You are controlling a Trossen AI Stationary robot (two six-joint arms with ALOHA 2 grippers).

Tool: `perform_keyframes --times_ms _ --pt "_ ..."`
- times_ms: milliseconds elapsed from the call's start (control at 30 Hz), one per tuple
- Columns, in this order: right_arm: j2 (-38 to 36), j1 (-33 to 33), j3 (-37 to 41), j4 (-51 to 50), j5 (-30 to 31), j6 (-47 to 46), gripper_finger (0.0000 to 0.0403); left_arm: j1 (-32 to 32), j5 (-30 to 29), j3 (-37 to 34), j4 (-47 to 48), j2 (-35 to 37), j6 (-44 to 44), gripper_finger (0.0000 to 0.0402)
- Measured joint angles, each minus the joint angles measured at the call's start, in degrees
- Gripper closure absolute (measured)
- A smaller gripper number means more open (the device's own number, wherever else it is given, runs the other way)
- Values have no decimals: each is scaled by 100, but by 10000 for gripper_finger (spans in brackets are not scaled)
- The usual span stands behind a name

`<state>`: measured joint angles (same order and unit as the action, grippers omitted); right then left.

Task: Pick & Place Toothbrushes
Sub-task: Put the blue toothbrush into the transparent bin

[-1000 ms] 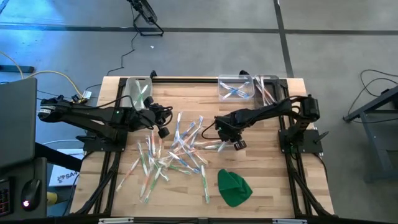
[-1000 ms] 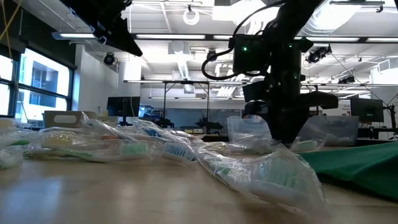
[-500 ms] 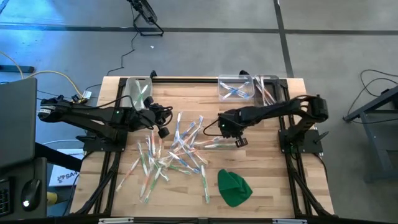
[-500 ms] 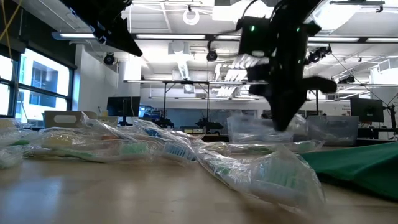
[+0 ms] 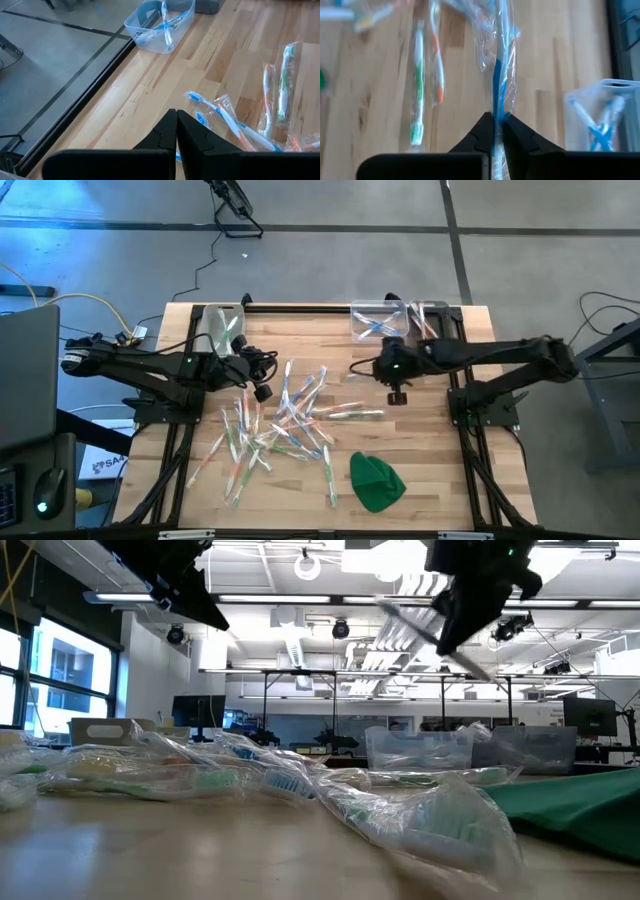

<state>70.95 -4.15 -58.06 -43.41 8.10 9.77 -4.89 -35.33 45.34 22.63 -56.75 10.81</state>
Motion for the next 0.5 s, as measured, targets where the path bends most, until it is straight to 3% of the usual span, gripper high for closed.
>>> perform_keyframes --times_ms 233,500 --pt "-713 156 -2 -23 269 -506 386 0 0 0 0 0 2 396" --pt "-836 289 -2 -76 771 -675 386 0 -1 0 -2 0 9 396"
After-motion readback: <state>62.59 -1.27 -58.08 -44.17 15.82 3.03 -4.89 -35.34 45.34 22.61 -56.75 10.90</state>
